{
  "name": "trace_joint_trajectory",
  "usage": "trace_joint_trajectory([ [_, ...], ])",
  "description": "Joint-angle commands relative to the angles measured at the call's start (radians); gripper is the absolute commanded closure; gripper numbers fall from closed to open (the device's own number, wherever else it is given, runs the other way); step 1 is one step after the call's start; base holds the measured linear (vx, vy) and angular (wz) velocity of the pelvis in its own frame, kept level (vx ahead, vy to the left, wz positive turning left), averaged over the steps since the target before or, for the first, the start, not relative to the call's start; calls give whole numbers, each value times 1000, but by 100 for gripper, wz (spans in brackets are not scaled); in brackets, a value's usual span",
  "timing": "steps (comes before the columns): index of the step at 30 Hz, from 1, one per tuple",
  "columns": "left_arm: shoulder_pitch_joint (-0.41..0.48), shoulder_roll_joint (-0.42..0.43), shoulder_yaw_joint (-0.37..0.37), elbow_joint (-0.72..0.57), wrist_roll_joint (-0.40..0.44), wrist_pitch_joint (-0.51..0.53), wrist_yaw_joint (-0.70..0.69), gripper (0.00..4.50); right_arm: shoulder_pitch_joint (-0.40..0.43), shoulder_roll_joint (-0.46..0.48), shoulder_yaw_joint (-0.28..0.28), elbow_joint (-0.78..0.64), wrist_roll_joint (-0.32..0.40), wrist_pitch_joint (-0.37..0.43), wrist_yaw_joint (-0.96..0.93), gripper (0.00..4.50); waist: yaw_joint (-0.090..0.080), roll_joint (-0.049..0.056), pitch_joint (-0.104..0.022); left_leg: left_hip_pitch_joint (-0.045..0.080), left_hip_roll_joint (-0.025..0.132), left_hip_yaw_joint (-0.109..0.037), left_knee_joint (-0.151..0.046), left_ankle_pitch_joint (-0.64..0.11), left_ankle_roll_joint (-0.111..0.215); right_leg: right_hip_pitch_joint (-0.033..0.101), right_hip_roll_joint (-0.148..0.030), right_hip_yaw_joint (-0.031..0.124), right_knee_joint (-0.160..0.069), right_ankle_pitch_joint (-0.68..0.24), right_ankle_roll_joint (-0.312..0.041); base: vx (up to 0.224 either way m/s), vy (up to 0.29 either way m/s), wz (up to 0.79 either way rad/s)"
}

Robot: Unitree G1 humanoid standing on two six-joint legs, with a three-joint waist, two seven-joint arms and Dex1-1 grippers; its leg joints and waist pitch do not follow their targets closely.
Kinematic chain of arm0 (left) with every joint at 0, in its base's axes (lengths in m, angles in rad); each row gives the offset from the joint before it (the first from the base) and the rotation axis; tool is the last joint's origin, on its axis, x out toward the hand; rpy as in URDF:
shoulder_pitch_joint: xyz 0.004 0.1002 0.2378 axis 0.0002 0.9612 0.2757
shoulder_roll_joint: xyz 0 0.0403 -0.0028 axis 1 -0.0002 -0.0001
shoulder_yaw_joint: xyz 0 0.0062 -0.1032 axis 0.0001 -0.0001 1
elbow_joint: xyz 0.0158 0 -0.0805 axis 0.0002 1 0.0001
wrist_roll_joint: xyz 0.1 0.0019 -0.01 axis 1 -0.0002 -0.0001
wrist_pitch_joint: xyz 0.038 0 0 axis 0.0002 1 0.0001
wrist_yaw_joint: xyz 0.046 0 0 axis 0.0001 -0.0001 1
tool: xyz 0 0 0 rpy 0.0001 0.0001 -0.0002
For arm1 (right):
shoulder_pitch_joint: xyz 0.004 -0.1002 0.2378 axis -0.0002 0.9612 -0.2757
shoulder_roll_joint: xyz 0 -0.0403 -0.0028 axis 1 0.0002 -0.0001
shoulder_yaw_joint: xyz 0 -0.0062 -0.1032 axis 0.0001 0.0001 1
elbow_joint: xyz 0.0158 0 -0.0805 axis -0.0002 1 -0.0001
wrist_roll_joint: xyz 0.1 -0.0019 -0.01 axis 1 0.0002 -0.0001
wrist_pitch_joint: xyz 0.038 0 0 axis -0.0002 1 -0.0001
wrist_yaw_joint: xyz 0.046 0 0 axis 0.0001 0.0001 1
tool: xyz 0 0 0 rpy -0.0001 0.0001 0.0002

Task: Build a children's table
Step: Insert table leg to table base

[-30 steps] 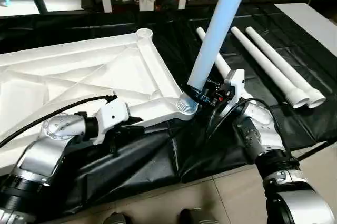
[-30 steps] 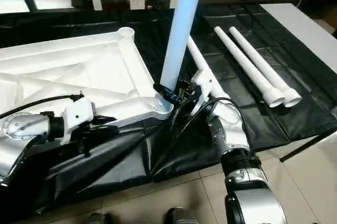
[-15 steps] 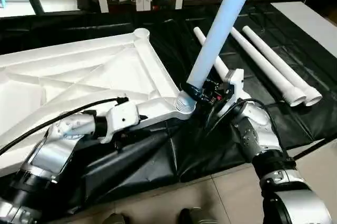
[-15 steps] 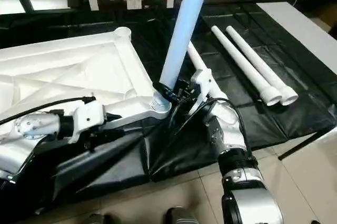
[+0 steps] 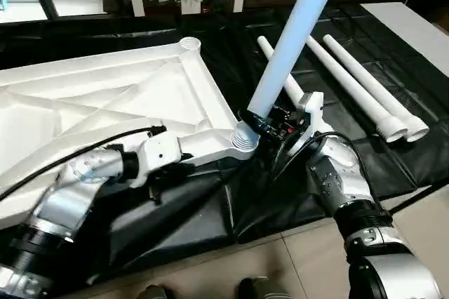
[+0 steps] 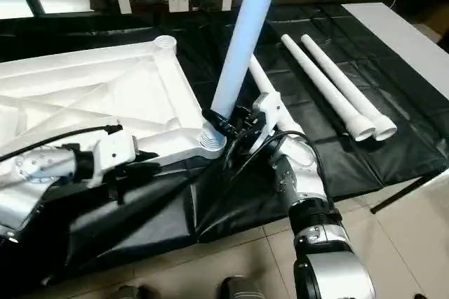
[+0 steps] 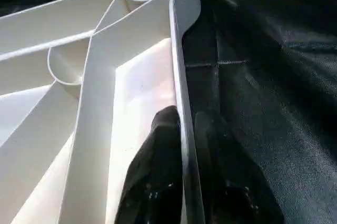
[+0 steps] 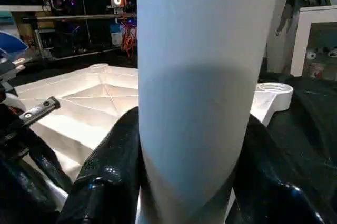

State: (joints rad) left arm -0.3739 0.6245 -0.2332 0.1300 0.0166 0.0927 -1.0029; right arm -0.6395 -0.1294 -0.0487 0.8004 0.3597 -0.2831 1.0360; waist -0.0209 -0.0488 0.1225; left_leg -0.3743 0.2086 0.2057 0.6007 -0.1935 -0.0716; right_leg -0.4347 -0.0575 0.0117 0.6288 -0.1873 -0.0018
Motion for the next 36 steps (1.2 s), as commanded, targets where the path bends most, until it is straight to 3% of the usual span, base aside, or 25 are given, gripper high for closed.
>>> trace_joint_trajectory([
  [1, 12, 4, -30, 16, 19, 13, -25, 415, 23, -11, 6, 16, -21, 26, -1, 265, -2, 23, -75, 20, 19, -2, -66, -120, 84, 51, -42, 22, -57, 8, -315, 0, 0, 0],
  [5, 15, 4, -43, 20, 29, 16, -21, 444, 34, -16, 16, 7, -28, 27, 17, 265, -1, 23, -74, 21, 20, -1, -66, -111, 92, 51, -42, 21, -56, 25, -322, 0, 0, 0],
  [14, 27, 11, -57, 10, 43, 19, -20, 444, 58, -17, 17, 9, -35, 19, 21, 265, -1, 18, -65, 21, 20, -2, -70, -133, 83, 48, -43, 23, -61, -18, -307, 0, 0, 0],
  [17, 37, 12, -62, 2, 47, 22, -17, 444, 70, -19, 30, 22, -58, -1, 20, 265, -2, 18, -63, 21, 21, -2, -72, -143, 79, 46, -43, 23, -64, -40, -300, 0, 0, 0],
  [20, 43, 12, -64, -7, 46, 27, -15, 444, 89, -31, 74, 67, -136, -65, -11, 265, -2, 15, -60, 21, 21, -2, -73, -157, 71, 43, -44, 23, -68, -75, -289, 0, 0, 0],
  [22, 47, 12, -63, -12, 43, 31, -13, 444, 96, -20, 59, 84, -129, -58, -47, 265, -4, 11, -57, 21, 21, -2, -75, -171, 65, 42, -43, 24, -72, -98, -281, 0, 0, 0],
  [27, 52, 15, -62, -21, 40, 36, -12, 444, 115, -12, 57, 78, -120, -50, -48, 265, -5, 13, -54, 23, 23, -5, -81, -220, 43, 36, -43, 24, -78, -152, -261, 0, 0, 0],
  [36, 56, 15, -63, -29, 38, 44, -16, 444, 131, -6, 48, 67, -95, -22, -48, 265, -6, 16, -53, 23, 23, -5, -87, -243, 32, 34, -42, 24, -83, -155, -253, 0, 0, 0],
])
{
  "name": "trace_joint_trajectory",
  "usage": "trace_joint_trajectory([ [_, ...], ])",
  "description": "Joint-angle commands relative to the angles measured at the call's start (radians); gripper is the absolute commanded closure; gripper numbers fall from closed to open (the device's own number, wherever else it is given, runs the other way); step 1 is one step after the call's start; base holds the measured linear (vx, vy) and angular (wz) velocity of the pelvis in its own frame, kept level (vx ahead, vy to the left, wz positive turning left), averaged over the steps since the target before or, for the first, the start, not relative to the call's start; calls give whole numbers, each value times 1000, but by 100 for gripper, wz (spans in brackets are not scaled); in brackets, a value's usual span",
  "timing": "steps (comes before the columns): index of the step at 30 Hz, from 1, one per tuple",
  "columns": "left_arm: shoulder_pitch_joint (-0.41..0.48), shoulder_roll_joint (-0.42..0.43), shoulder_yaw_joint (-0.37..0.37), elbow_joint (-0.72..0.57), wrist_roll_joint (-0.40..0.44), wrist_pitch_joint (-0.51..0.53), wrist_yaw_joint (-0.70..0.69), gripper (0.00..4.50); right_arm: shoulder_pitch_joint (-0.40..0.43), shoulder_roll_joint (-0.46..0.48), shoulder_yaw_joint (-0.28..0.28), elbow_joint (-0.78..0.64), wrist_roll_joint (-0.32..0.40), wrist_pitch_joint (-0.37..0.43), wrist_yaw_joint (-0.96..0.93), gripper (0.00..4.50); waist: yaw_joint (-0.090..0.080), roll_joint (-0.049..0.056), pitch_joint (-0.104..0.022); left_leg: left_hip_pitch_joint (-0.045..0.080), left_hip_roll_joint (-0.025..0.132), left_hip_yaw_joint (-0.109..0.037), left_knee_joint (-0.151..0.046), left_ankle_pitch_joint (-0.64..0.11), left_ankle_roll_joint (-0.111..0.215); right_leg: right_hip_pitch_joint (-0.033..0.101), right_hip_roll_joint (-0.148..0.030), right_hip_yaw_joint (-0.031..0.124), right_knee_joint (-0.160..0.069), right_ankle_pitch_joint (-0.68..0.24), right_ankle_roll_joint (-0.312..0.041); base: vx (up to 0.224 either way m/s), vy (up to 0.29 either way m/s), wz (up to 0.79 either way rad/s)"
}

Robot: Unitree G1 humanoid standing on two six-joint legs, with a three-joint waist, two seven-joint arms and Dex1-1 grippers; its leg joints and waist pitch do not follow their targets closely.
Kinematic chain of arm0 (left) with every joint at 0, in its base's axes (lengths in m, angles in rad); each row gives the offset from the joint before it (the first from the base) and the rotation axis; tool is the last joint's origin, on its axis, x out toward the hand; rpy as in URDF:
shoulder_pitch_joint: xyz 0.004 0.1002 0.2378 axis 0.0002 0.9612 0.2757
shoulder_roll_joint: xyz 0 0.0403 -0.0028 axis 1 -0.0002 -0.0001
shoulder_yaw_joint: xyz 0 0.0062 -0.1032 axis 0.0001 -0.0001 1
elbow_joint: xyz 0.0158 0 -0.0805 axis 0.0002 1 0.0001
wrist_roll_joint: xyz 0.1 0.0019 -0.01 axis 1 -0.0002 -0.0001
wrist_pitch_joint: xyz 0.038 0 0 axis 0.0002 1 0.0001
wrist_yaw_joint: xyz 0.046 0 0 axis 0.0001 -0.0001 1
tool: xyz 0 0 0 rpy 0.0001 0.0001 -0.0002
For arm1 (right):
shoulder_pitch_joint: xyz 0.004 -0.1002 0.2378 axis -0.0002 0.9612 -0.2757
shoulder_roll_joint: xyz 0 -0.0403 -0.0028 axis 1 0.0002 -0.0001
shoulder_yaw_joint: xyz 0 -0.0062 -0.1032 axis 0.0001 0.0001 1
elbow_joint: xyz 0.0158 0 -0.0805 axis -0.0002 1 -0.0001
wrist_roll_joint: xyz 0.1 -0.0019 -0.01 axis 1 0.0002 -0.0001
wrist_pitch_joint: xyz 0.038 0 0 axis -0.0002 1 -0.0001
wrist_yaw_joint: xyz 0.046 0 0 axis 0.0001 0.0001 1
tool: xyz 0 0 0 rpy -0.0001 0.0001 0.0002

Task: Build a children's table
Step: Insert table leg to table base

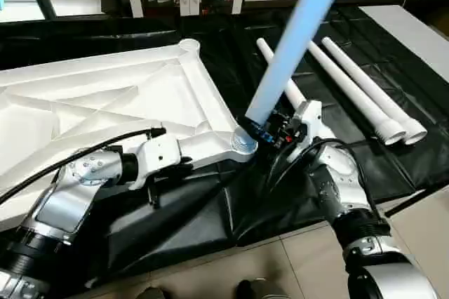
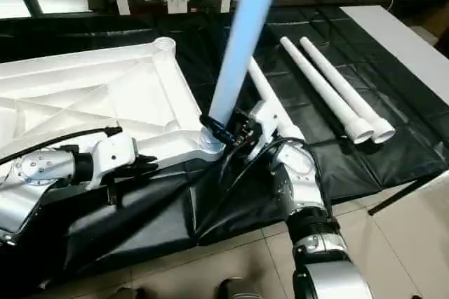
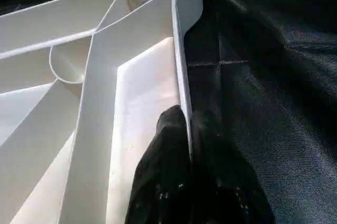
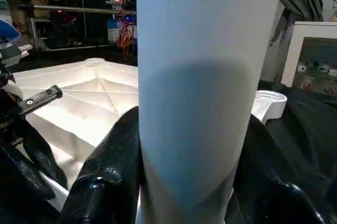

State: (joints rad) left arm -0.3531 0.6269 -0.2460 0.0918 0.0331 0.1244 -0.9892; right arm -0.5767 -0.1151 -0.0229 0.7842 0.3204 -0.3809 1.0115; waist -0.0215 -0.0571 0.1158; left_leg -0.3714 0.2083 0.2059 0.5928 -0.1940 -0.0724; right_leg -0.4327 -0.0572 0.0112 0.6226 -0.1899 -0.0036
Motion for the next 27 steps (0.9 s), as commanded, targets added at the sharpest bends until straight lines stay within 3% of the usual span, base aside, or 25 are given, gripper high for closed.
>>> trace_joint_trajectory([
  [1, 35, 12, -50, 9, 21, 14, -31, 444, 68, -20, 23, 83, -57, 76, -27, 265, -6, 24, -47, 20, 24, -6, -79, -247, 29, 33, -43, 25, -77, -157, -250, 0, 0, 0],
  [10, 36, 10, -51, 5, 19, 23, -33, 450, 65, -20, 16, 88, -49, 108, -36, 266, -7, 23, -42, 23, 26, -8, -88, -292, 13, 28, -43, 25, -86, -215, -234, 0, 0, 0],
  [15, 37, 9, -51, 4, 18, 26, -34, 450, 57, -22, 11, 93, -44, 133, -45, 266, -7, 28, -40, 25, 27, -11, -94, -309, 1, 27, -45, 25, -90, -239, -224, 0, 0, 0],
  [19, 37, 6, -49, -1, 14, 35, -32, 450, 52, -21, 13, 105, -52, 163, -71, 266, -9, 26, -38, 25, 26, -11, -96, -325, -2, 26, -46, 26, -94, -264, -218, 0, 0, 0],
  [27, 20, -30, -51, 0, 37, 66, 27, 450, 49, 4, -32, 168, -95, 101, -306, 266, -9, 26, -30, 32, 27, -17, -105, -406, -33, 13, -47, 28, -109, -403, -169, 0, 0, 0],
])
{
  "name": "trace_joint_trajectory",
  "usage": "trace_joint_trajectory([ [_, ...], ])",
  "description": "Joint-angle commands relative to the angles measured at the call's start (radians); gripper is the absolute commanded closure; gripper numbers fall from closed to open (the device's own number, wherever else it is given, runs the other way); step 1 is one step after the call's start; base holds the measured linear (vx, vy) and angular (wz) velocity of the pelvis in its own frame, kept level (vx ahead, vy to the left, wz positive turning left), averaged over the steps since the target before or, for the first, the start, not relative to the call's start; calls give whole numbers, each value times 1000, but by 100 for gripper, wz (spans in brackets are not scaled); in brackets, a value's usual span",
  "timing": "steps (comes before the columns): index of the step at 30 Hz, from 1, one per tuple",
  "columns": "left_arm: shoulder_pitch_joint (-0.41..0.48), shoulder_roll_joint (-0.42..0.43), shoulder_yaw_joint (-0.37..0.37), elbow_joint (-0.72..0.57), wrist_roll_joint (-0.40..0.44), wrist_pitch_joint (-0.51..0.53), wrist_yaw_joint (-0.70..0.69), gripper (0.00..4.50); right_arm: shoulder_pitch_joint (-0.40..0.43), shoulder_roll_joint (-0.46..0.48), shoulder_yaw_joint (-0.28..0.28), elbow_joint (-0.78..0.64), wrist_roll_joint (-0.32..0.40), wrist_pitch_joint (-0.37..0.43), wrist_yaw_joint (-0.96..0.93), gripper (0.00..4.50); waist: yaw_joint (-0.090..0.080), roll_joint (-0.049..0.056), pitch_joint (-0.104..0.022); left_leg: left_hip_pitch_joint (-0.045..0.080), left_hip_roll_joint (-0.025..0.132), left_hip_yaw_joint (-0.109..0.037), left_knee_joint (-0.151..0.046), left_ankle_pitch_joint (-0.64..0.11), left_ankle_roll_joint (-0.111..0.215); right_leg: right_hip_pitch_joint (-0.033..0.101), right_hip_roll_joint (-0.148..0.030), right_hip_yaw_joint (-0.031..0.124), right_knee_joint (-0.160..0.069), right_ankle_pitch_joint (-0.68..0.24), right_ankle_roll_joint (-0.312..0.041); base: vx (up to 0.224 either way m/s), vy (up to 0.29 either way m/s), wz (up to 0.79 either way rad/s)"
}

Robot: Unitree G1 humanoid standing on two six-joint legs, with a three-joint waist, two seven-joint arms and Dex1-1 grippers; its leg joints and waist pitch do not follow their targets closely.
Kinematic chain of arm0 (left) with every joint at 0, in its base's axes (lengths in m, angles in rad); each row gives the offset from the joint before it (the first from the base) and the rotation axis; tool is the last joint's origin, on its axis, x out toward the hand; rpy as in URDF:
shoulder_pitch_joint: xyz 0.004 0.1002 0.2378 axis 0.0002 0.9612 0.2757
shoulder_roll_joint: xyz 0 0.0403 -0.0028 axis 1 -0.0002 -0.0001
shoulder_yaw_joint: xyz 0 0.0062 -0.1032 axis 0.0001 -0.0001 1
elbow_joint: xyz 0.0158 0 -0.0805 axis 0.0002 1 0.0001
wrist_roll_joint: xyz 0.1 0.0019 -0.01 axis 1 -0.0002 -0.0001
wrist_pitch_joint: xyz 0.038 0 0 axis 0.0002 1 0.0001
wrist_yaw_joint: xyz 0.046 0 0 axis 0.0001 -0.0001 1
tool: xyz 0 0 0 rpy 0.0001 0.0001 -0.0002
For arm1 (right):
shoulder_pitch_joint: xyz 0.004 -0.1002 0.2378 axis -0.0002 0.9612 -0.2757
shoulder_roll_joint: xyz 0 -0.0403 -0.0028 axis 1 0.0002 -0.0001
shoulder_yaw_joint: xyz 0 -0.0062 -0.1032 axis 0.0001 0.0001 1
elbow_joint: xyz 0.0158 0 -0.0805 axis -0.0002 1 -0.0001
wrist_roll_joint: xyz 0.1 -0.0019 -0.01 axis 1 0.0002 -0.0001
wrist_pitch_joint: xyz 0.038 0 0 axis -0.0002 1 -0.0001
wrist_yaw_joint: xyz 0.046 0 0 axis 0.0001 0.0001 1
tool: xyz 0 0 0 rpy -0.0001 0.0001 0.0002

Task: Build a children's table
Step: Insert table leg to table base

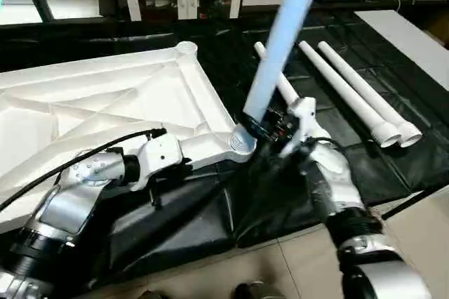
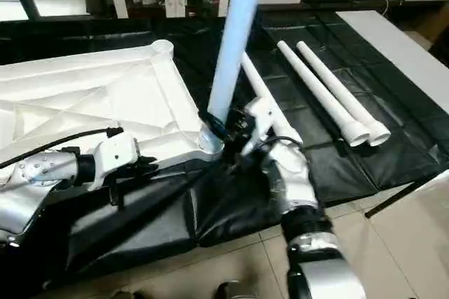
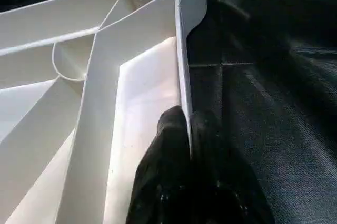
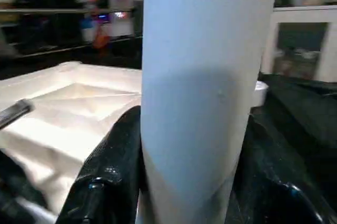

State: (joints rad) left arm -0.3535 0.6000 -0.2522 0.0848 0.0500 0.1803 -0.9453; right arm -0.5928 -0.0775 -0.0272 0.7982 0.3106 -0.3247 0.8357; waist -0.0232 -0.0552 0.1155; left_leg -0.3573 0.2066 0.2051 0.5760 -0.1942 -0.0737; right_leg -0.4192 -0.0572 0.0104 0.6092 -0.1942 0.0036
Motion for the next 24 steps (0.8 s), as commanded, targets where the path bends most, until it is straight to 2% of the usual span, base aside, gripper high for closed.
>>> trace_joint_trajectory([
  [1, 17, -8, -45, 8, 24, 14, -9, 450, 66, -31, -33, 157, -88, 34, -151, 266, -7, 27, -28, 17, 29, -17, -89, -408, -34, -2, -48, 29, -96, -397, -174, 0, 0, 0],
  [4, 4, -34, -44, 10, 31, 39, 23, 450, 69, -15, -65, 172, -76, 16, -243, 266, -8, 26, -27, 17, 28, -18, -91, -424, -38, -4, -47, 28, -99, -409, -166, 0, 0, 0],
  [6, -3, -49, -47, 9, 40, 55, 42, 450, 73, -12, -60, 182, -98, -30, -305, 266, -9, 26, -27, 18, 29, -18, -91, -433, -43, -8, -48, 29, -102, -420, -159, 0, 0, 0],
  [7, -6, -54, -49, 9, 48, 61, 53, 450, 75, -9, -59, 184, -106, -54, -335, 266, -9, 30, -26, 18, 28, -19, -92, -445, -46, -9, -47, 27, -103, -424, -154, 0, 0, 0],
  [10, -17, -76, -50, 13, 63, 87, 94, 450, 76, 0, -56, 184, -127, -106, -400, 266, -9, 29, -26, 18, 27, -19, -94, -450, -47, -9, -47, 27, -104, -419, -147, 0, 0, 0],
  [12, -27, -93, -48, 20, 75, 95, 124, 450, 76, 7, -54, 187, -139, -130, -431, 266, -7, 30, -27, 18, 27, -15, -95, -411, -44, -6, -43, 26, -102, -349, -156, 0, 0, 0],
  [15, -48, -130, -47, 33, 86, 123, 166, 450, 76, 17, -48, 199, -163, -171, -505, 266, -5, 31, -25, 16, 27, -11, -94, -396, -39, -6, -43, 29, -100, -314, -163, 0, 0, 0],
  [18, -79, -172, -45, 53, 108, 147, 221, 450, 76, 29, -52, 212, -187, -206, -616, 266, 0, 33, -28, 19, 25, -6, -91, -363, -35, -5, -41, 29, -97, -262, -164, 0, 0, 0],
  [20, -97, -188, -51, 60, 118, 165, 246, 450, 74, 30, -52, 225, -211, -218, -690, 266, 2, 33, -31, 15, 24, -4, -89, -321, -38, 0, -38, 28, -91, -203, -167, 0, 0, 0],
  [21, -111, -204, -51, 66, 124, 180, 267, 450, 73, 29, -50, 229, -227, -227, -732, 266, 1, 32, -33, 6, 22, -6, -89, -285, -36, 10, -38, 26, -83, -156, -167, 0, 0, 0],
  [22, -126, -223, -49, 72, 132, 198, 295, 450, 72, 32, -52, 235, -238, -236, -775, 266, 2, 35, -35, 5, 21, -5, -87, -265, -39, 12, -38, 25, -81, -122, -169, 0, 0, 0],
  [23, -131, -230, -48, 74, 135, 204, 305, 450, 71, 32, -52, 235, -242, -239, -787, 266, 2, 33, -34, 7, 21, -4, -86, -262, -39, 10, -37, 25, -82, -114, -169, 0, 0, 0],
  [24, -153, -261, -42, 85, 149, 230, 354, 450, 69, 34, -49, 239, -263, -251, -845, 266, 2, 31, -34, 4, 19, -3, -85, -257, -37, 14, -37, 25, -80, -104, -170, 0, 0, 0],
])
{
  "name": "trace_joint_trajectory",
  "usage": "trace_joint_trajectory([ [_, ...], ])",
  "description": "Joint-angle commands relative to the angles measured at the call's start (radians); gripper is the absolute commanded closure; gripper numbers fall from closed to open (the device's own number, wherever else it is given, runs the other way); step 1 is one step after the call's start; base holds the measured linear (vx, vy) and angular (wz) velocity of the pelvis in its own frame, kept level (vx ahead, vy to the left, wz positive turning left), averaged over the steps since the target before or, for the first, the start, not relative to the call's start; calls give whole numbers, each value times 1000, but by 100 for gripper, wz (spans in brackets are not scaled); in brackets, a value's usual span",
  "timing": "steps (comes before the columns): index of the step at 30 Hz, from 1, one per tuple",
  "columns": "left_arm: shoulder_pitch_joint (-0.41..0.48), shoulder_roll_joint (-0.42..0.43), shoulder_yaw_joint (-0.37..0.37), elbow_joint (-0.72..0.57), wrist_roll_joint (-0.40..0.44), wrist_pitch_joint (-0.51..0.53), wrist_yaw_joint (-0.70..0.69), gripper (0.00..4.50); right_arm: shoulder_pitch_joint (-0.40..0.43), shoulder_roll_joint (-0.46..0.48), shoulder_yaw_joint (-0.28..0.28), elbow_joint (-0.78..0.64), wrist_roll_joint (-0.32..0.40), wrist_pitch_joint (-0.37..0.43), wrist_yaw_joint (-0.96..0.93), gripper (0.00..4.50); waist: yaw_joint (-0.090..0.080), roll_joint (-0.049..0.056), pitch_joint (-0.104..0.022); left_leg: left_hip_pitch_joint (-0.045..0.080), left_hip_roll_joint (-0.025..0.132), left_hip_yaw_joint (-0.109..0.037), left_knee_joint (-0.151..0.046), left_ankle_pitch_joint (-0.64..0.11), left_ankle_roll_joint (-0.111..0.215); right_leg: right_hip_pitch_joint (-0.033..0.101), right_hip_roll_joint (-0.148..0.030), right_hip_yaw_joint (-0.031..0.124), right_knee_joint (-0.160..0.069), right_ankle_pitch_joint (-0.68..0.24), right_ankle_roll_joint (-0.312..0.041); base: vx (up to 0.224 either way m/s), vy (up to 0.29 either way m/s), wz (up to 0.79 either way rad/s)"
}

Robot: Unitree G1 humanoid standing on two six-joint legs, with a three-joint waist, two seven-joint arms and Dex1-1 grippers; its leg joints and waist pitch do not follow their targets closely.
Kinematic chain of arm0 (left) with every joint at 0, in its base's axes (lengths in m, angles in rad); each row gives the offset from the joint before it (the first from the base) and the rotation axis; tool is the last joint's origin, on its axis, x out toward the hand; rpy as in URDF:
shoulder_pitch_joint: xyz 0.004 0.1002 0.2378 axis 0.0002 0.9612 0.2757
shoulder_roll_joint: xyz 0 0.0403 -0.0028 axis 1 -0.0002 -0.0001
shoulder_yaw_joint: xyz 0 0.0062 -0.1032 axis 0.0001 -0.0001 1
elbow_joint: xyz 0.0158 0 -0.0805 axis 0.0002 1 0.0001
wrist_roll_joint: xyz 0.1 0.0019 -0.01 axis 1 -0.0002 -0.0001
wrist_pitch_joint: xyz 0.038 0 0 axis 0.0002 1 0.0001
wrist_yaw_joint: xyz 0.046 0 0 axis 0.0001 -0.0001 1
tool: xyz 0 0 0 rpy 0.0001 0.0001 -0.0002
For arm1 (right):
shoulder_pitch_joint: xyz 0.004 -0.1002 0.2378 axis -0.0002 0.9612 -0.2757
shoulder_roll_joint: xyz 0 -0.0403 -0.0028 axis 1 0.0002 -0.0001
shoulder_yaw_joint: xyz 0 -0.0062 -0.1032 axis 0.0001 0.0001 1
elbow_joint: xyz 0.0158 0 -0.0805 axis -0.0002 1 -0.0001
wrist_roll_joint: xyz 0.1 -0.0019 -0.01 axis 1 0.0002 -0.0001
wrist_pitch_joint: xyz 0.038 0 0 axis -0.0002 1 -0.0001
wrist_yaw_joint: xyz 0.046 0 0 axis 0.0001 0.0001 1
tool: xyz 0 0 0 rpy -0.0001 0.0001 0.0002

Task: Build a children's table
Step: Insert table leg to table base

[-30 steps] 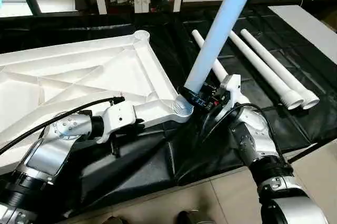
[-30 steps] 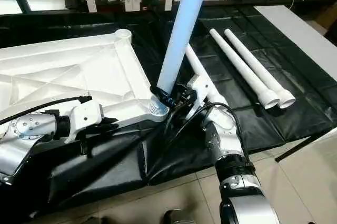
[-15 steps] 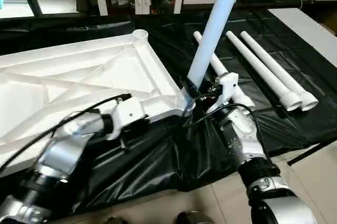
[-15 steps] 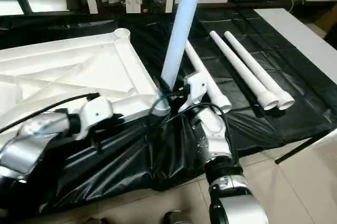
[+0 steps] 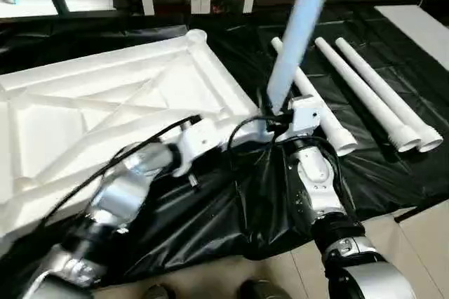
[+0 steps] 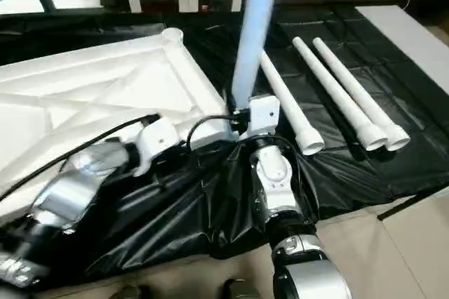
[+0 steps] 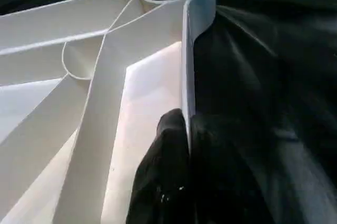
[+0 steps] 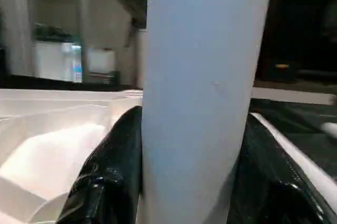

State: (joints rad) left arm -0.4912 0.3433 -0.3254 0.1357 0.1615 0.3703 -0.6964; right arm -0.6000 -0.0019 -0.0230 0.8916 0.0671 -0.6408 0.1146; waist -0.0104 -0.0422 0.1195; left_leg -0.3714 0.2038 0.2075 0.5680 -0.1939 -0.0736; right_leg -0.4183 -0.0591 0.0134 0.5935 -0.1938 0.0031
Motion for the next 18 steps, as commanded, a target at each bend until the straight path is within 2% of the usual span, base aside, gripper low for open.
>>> trace_joint_trajectory([
  [1, -26, -21, 35, 41, 47, 54, 132, 450, 74, -38, -53, 148, -26, 59, -150, 266, -7, 19, -40, 22, 21, -4, -75, -253, -35, 13, -36, 22, -65, -96, -168, 0, 0, 0],
  [6, -82, -96, 53, 90, 84, 93, 254, 450, 61, -4, -84, 174, -20, 53, -264, 266, -7, 16, -42, 12, 17, -5, -72, -237, -21, 22, -35, 22, -62, -64, -161, 0, 0, 0],
  [7, -88, -101, 53, 96, 85, 94, 264, 450, 59, 3, -92, 180, -10, 56, -267, 266, -8, 17, -42, 14, 17, -5, -73, -240, -15, 21, -35, 21, -63, -63, -162, 0, 0, 0],
  [9, -93, -103, 54, 99, 83, 96, 266, 450, 56, 5, -95, 185, -8, 55, -272, 266, -9, 17, -40, 12, 17, -5, -72, -250, -7, 22, -36, 21, -64, -76, -166, 0, 0, 0],
  [10, -96, -103, 54, 102, 86, 100, 269, 450, 54, 4, -95, 187, -10, 54, -276, 266, -8, 20, -39, 13, 18, -6, -73, -255, -6, 20, -36, 21, -65, -83, -166, 0, 0, 0],
  [13, -98, -99, 55, 106, 88, 104, 264, 450, 44, 6, -101, 200, 4, 55, -273, 266, -10, 21, -38, 15, 21, -6, -75, -275, -8, 17, -35, 20, -67, -108, -166, 0, 0, 0],
  [16, -87, -81, 41, 97, 73, 84, 209, 450, 23, 12, -117, 209, 48, 67, -191, 266, -14, 23, -39, 14, 21, -7, -76, -296, -7, 18, -36, 19, -68, -121, -169, 0, 0, 0],
  [18, -57, -29, 14, 70, 54, 38, 115, 450, -7, 1, -126, 178, 107, 99, -25, 266, -18, 23, -40, 10, 22, -11, -77, -303, 7, 21, -38, 19, -67, -121, -174, 0, 0, 0],
])
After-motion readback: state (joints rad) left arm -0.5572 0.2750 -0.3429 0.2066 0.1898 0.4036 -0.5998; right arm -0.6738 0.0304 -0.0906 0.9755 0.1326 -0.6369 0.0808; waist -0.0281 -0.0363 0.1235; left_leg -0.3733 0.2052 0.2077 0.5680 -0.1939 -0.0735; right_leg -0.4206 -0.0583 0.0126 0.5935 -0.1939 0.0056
